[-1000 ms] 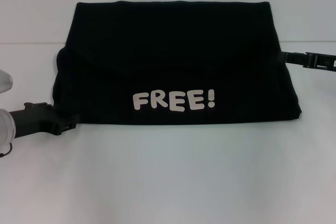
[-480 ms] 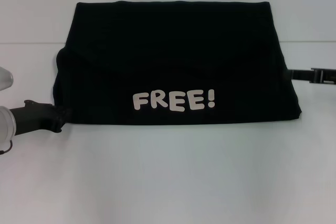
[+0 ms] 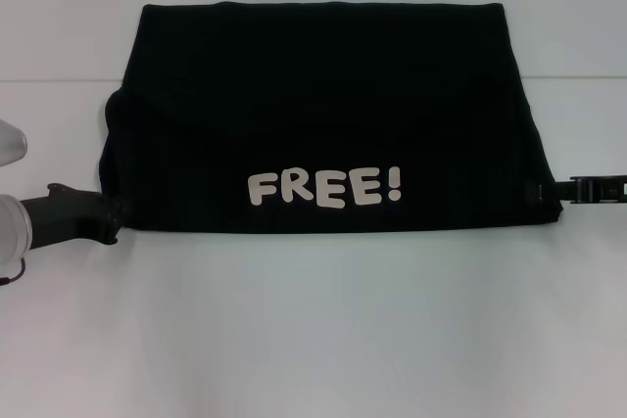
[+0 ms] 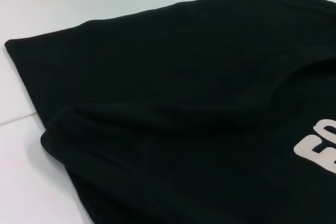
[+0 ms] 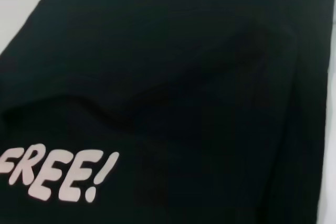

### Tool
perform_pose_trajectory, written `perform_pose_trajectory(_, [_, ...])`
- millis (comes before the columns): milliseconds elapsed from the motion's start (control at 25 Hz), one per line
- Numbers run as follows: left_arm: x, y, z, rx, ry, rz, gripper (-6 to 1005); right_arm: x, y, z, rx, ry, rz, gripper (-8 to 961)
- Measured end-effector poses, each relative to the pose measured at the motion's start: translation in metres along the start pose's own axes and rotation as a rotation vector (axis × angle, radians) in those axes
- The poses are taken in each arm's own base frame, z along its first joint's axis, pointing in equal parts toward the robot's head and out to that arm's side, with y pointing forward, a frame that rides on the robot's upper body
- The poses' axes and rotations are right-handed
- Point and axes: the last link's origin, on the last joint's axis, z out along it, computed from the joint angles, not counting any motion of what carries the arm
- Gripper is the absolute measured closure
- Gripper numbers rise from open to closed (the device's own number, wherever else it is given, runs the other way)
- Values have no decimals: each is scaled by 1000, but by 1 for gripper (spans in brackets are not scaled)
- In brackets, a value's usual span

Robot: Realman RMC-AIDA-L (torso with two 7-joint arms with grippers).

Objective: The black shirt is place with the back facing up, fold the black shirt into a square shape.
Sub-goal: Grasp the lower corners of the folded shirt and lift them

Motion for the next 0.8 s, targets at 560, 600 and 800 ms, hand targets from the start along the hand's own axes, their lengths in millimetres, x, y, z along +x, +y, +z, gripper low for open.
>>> perform_pose_trajectory(560, [0,-1,0,1,-1,3,998,10,9,14,-8,42,-16,438])
perform_pose_trajectory(600, [0,-1,0,0,-2,1,998,10,8,14,-9,44,-17,460])
perform_pose_trajectory(800, [-1,-1,1,-3,-6,-4,999,13,5,10,-8,45,-12,569])
